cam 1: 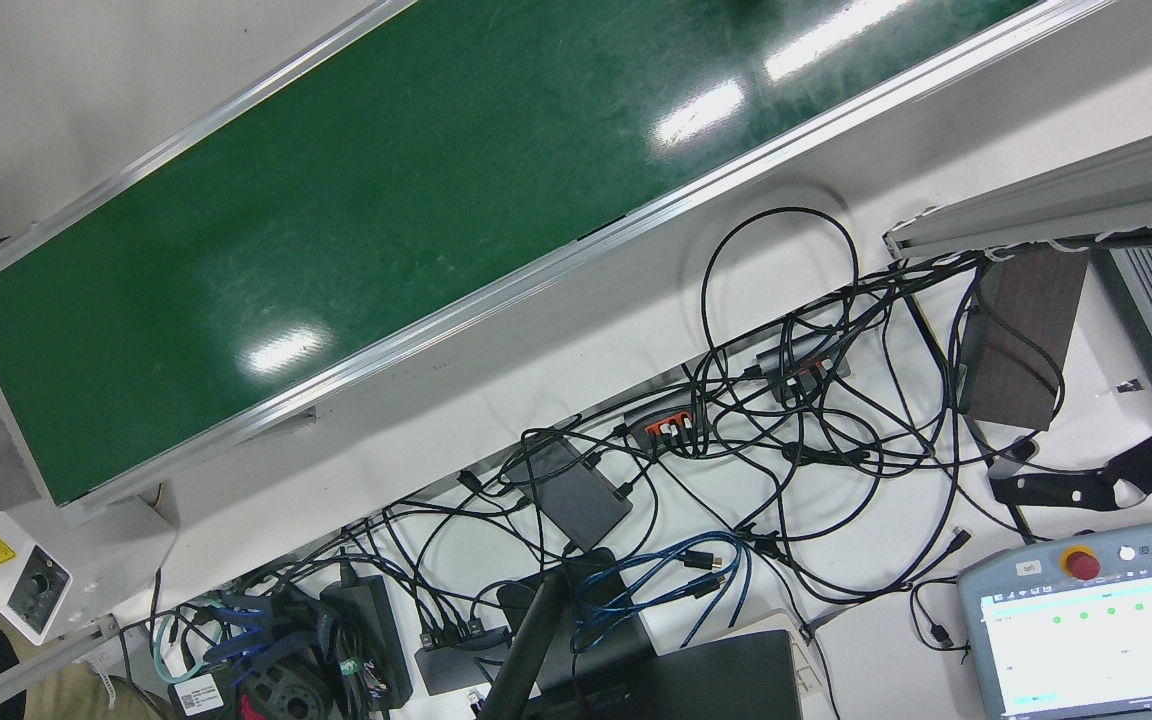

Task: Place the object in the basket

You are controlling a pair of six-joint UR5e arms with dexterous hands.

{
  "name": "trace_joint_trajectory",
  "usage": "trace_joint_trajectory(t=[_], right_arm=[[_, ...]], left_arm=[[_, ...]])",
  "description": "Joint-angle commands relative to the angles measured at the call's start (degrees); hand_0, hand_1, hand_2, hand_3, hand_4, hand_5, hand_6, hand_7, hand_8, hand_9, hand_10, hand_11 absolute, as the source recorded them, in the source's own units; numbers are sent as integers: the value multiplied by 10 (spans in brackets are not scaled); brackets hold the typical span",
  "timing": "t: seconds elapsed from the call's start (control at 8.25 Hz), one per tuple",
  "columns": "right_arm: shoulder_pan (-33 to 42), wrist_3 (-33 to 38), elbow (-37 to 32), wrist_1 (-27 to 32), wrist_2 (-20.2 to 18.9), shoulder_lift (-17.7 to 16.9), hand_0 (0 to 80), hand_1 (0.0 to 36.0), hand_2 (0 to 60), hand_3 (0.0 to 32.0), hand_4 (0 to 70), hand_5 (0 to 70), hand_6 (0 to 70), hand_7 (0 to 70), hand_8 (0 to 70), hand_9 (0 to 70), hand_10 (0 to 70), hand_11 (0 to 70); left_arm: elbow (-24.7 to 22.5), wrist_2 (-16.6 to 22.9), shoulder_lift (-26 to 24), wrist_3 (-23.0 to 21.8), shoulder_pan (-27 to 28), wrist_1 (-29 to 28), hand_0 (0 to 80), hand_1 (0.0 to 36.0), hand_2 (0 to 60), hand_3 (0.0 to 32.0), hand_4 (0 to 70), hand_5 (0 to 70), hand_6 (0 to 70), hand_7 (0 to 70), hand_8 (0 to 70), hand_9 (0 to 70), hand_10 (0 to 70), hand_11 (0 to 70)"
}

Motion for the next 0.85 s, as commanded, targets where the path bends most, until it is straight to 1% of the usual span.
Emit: trace_joint_trajectory(t=[0.0, 0.12, 0.36, 0.48, 0.73], right_arm=[[0, 0, 0, 0, 0, 0, 0, 0, 0, 0, 0, 0, 0, 0, 0, 0, 0, 0], [0, 0, 0, 0, 0, 0, 0, 0, 0, 0, 0, 0, 0, 0, 0, 0, 0, 0], [0, 0, 0, 0, 0, 1, 0, 0, 0, 0, 0, 0, 0, 0, 0, 0, 0, 0], [0, 0, 0, 0, 0, 0, 0, 0, 0, 0, 0, 0, 0, 0, 0, 0, 0, 0], [0, 0, 0, 0, 0, 0, 0, 0, 0, 0, 0, 0, 0, 0, 0, 0, 0, 0]], left_arm=[[1, 0, -12, 0, 19, 13, 464, 66, 0, 0, 159, 198, 0, 0, 67, 116, 103, 158], [8, 0, -23, 1, 28, 12, 463, 64, 0, 0, 157, 191, 0, 0, 66, 116, 104, 158], [46, -1, -65, -7, 82, 3, 460, 56, 0, 0, 144, 165, 0, 0, 64, 113, 100, 152], [46, -1, -72, -14, 83, 19, 466, 58, 0, 0, 152, 180, 0, 0, 68, 114, 101, 155], [39, 0, -75, -14, 92, 20, 470, 60, 0, 0, 156, 195, 0, 0, 68, 112, 101, 155]])
